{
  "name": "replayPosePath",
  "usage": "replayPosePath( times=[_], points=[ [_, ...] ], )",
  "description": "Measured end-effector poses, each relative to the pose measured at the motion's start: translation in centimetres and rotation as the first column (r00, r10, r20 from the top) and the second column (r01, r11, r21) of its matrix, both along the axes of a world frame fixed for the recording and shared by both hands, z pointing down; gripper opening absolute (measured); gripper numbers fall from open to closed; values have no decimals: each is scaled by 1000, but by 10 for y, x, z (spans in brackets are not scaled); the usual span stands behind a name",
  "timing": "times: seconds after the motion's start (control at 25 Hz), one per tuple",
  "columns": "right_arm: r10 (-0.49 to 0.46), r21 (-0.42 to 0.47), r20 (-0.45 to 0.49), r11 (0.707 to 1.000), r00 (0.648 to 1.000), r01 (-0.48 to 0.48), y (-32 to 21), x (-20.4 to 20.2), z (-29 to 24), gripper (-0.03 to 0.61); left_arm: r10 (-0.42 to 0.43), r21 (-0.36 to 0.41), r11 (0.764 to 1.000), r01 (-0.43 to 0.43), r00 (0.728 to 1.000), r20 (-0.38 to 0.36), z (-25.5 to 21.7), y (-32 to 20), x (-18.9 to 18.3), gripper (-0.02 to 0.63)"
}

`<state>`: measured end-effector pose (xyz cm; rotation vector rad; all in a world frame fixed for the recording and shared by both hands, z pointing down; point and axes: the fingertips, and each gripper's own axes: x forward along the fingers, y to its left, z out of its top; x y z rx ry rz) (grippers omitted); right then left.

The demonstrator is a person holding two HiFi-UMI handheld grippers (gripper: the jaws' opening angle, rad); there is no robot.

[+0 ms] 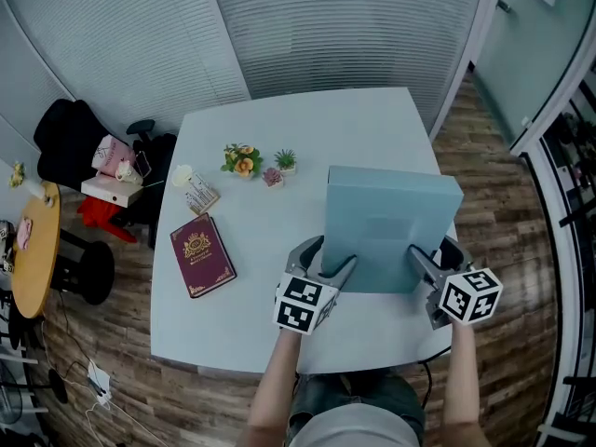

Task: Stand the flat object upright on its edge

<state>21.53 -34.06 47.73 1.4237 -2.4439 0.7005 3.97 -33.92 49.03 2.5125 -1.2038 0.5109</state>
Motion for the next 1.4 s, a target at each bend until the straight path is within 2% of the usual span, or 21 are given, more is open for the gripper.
replayPosePath(
  times=[0.24,0.4,0.8,1.4],
  points=[
    [-23,44,-114,999,993,28,2,-8,6,328,-25,12,1000,24,996,85,15,-3,-7,312],
    [-27,47,-146,998,989,34,4,-10,11,325,-28,15,1000,26,992,123,21,-4,-9,308],
    [-31,67,-206,997,978,45,8,-13,20,319,-48,-5,999,49,990,131,40,-1,-10,307],
    [10,121,-206,993,979,15,23,-12,33,324,-36,29,999,32,989,141,47,8,-9,307]
  ],
)
